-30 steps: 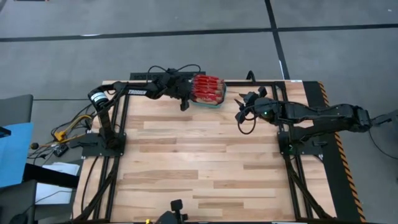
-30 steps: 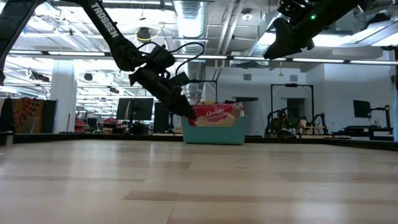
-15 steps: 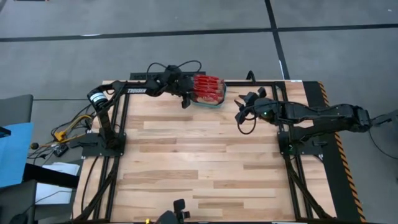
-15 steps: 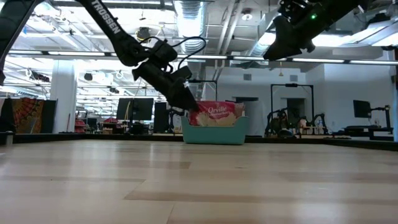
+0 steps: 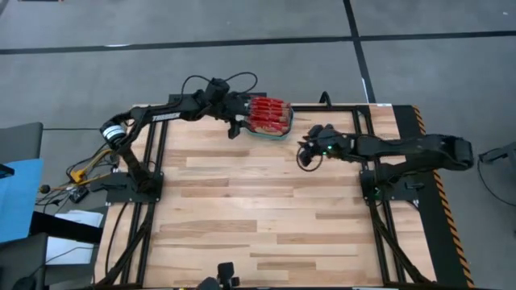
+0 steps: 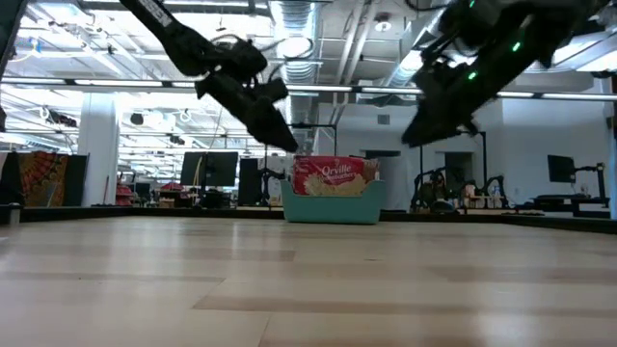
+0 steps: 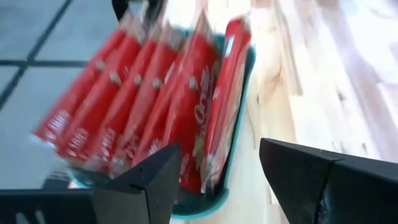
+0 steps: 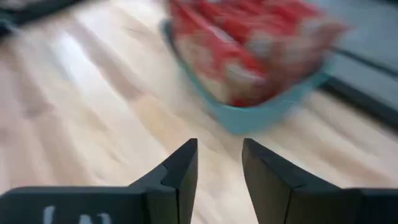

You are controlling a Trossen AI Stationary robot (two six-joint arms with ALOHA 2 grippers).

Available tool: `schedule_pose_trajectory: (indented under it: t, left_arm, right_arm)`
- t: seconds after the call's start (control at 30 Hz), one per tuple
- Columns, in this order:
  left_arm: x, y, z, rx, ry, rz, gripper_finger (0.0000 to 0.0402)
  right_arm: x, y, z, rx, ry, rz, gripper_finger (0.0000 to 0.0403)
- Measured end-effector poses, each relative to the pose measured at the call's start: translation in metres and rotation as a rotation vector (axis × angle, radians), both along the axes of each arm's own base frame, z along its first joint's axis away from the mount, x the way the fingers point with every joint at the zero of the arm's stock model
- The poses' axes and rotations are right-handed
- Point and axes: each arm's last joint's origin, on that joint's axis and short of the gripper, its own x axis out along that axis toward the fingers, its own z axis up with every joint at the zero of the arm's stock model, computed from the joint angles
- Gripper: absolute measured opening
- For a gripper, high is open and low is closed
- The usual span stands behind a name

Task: Sort popcorn bags into baskets
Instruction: Adjust the blue bin

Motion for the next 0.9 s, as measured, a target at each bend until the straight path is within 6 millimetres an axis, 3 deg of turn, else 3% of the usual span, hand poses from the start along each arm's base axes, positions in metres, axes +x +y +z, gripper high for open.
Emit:
schedule_pose_trajectory:
  t: [0.2, 0.37, 0.73, 0.9]
  left_arm:
    - [-0.016, -0.014, 0.033, 0.019, -0.020, 0.004, 0.0202]
    - [-0.030, -0.028, 0.052, 0.006, -0.007, 0.019, 0.0194]
    - [-0.030, -0.061, 0.075, 0.004, -0.048, 0.034, 0.0161]
    - [-0.026, -0.074, 0.074, -0.011, -0.018, 0.000, 0.0146]
  right_arm:
    - [0.030, -0.017, -0.039, 0.095, -0.087, 0.138, 0.0129]
    - [0.040, -0.036, -0.063, 0.105, -0.085, 0.151, 0.0119]
    - [0.024, -0.100, -0.081, 0.114, -0.120, 0.126, 0.0118]
    - [0.020, -0.113, -0.080, 0.095, -0.116, 0.119, 0.0118]
